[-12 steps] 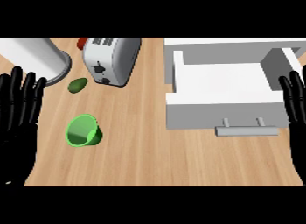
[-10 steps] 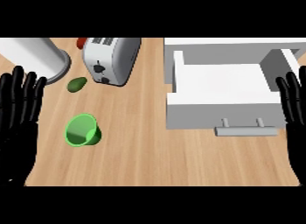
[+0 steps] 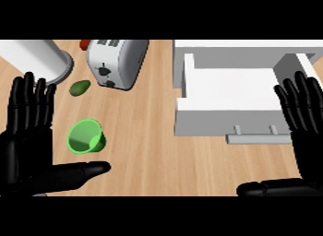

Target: Pick up the cup, place it into the drawer and close the drawer

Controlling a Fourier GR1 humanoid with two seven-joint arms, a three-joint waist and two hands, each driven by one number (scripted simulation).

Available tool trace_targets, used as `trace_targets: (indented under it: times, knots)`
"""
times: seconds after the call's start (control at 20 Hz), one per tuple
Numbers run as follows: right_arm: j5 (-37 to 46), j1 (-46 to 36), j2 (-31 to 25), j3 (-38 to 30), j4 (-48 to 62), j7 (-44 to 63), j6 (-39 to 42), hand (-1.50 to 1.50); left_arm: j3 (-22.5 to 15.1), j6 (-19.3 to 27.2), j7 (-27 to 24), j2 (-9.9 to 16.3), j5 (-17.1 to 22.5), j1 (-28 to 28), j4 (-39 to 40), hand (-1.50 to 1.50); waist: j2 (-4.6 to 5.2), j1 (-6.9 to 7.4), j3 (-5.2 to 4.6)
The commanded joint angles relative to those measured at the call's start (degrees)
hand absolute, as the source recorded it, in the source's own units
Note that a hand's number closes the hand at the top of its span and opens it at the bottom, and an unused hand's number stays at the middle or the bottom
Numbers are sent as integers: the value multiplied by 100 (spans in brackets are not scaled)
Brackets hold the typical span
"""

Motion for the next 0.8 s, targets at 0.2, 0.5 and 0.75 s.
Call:
trace_targets:
  times: [0.2,0.5,0.75]
  knots:
    - [183,-31,206,184,-34,237,-99,-150,7,73,-345,-57,324,114,394,-150,-4,5,-10]
    - [-59,42,114,-85,191,-196,228,-150,-320,699,-241,-55,76,-424,722,-150,-3,-9,-9]
    - [-199,-332,-1,-388,629,-167,309,-150,223,186,-522,-28,383,-217,995,-150,-2,6,-9]
